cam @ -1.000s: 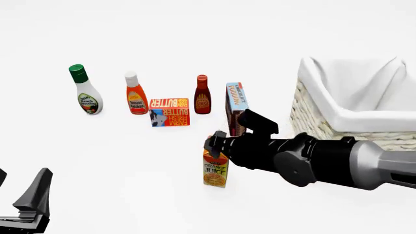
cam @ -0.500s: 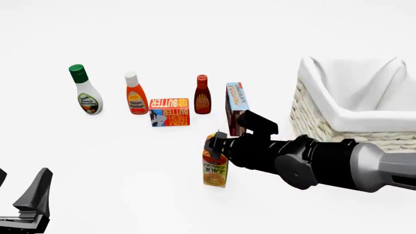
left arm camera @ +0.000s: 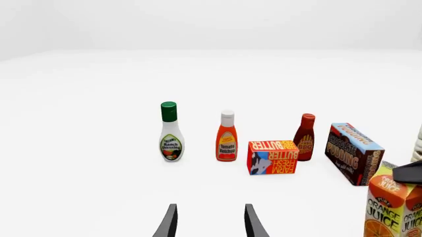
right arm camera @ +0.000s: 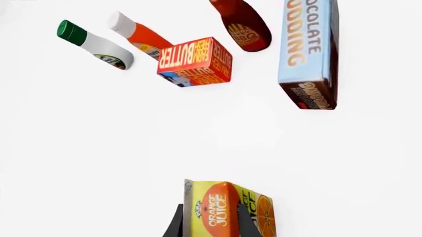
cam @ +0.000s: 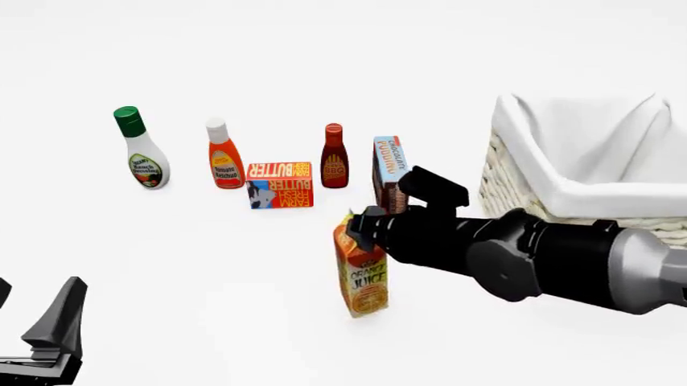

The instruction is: Pick the orange juice and place it in the basket.

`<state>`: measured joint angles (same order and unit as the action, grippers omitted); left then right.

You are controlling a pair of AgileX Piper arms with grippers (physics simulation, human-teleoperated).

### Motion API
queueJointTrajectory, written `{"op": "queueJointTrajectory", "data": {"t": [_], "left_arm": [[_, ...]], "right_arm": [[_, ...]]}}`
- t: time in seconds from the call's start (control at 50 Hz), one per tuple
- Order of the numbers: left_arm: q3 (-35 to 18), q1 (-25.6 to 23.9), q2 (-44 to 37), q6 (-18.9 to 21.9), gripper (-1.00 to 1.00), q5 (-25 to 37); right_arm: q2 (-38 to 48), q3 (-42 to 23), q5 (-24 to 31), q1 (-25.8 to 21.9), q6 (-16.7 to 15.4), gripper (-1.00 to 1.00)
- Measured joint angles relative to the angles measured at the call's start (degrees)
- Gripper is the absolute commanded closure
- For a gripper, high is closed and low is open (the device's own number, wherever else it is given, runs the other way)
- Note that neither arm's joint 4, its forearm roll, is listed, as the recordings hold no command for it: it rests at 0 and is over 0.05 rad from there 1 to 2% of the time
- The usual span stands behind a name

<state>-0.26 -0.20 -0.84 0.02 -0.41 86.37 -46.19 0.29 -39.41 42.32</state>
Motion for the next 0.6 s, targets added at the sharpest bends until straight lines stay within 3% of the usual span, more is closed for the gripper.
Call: {"op": "queueJointTrajectory", "data": {"t": [0.6], "left_arm": [[0.0, 0.0, 0.1, 0.0, -1.0, 0.1]], "right_arm": [[-6.8, -0.3, 1.9, -0.2, -2.4, 1.0]]}}
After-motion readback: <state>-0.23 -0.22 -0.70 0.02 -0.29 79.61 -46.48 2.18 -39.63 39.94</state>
